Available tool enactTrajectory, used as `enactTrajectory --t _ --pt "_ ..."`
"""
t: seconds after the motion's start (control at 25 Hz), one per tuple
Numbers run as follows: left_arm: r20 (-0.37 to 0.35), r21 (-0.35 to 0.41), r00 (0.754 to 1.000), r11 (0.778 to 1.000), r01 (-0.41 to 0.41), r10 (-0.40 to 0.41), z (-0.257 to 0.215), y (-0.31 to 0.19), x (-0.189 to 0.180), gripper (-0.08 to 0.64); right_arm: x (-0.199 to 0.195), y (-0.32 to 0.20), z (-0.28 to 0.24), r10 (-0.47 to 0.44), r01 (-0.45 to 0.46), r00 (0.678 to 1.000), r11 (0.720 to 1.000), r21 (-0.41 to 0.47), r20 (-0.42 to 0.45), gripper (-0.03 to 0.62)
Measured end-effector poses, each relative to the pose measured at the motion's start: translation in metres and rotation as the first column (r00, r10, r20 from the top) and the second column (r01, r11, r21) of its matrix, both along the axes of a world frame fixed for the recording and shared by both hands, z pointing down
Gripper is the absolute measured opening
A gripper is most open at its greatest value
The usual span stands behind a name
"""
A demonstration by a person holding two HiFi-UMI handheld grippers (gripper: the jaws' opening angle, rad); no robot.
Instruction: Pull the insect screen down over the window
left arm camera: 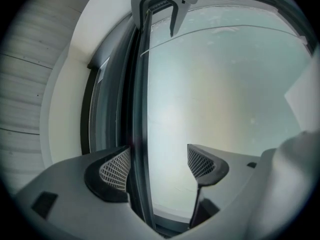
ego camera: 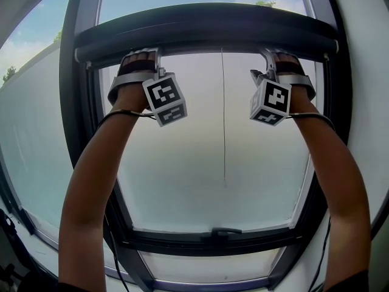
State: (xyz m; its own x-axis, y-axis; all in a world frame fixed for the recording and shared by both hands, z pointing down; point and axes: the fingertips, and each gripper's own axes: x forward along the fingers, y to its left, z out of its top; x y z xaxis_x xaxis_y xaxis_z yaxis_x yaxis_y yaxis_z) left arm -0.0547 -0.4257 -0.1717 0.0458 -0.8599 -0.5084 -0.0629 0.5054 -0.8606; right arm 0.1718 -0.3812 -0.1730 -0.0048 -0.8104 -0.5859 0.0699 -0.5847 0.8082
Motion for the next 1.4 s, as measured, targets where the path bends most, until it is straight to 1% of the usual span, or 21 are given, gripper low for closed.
enactTrajectory --t 0.16,0.28,0.4,0.48,0.6,0.72,0.76,0.88,0.96,1.08,1.4 --pt "-0.009 -0.007 1.000 1.000 0.004 -0.004 -0.002 -0.009 0.001 0.337 0.005 -0.003 -0.007 0.013 -0.013 1.000 1.000 0.010 0.004 0.293" --pt "-0.005 0.001 1.000 1.000 0.009 -0.009 -0.005 -0.012 0.000 0.337 0.005 -0.009 -0.009 0.042 -0.042 0.999 0.999 -0.005 -0.022 0.293" --pt "-0.015 -0.005 1.000 1.000 -0.006 0.006 -0.006 -0.013 0.001 0.337 -0.004 -0.010 -0.010 0.009 -0.010 1.000 1.000 -0.020 -0.011 0.293" --pt "-0.022 -0.011 1.000 1.000 -0.018 0.017 -0.004 -0.013 0.002 0.337 -0.002 -0.012 -0.010 0.014 -0.014 1.000 1.000 -0.026 -0.004 0.293" --pt "-0.019 -0.003 0.999 1.000 -0.029 0.029 -0.005 -0.013 0.003 0.337 -0.001 -0.013 -0.010 0.010 -0.011 1.000 1.000 -0.012 -0.012 0.293" --pt "-0.017 -0.003 0.999 0.999 -0.032 0.032 -0.005 -0.013 0.003 0.337 0.002 -0.014 -0.011 0.039 -0.039 0.999 0.999 0.010 -0.026 0.293" --pt "-0.017 -0.003 0.999 0.999 -0.034 0.034 -0.005 -0.013 0.003 0.337 0.002 -0.014 -0.011 0.048 -0.048 0.999 0.999 0.002 -0.022 0.293" --pt "0.001 0.000 1.000 1.000 -0.028 0.028 -0.002 -0.013 0.003 0.337 0.001 -0.014 -0.005 0.060 -0.059 0.998 0.995 -0.075 0.005 0.293" --pt "0.017 -0.008 0.999 1.000 -0.028 0.028 0.001 -0.012 0.003 0.337 0.001 -0.013 -0.001 0.070 -0.069 0.998 0.992 -0.106 0.007 0.293" --pt "0.018 -0.033 0.999 0.999 -0.034 0.035 0.008 -0.013 0.003 0.337 0.001 -0.014 0.005 0.078 -0.079 0.997 0.990 -0.118 -0.009 0.293" --pt "0.015 -0.100 0.999 0.994 -0.037 0.039 0.032 -0.010 0.005 0.337 0.004 -0.012 0.028 0.078 -0.079 0.997 0.985 -0.153 -0.011 0.293"
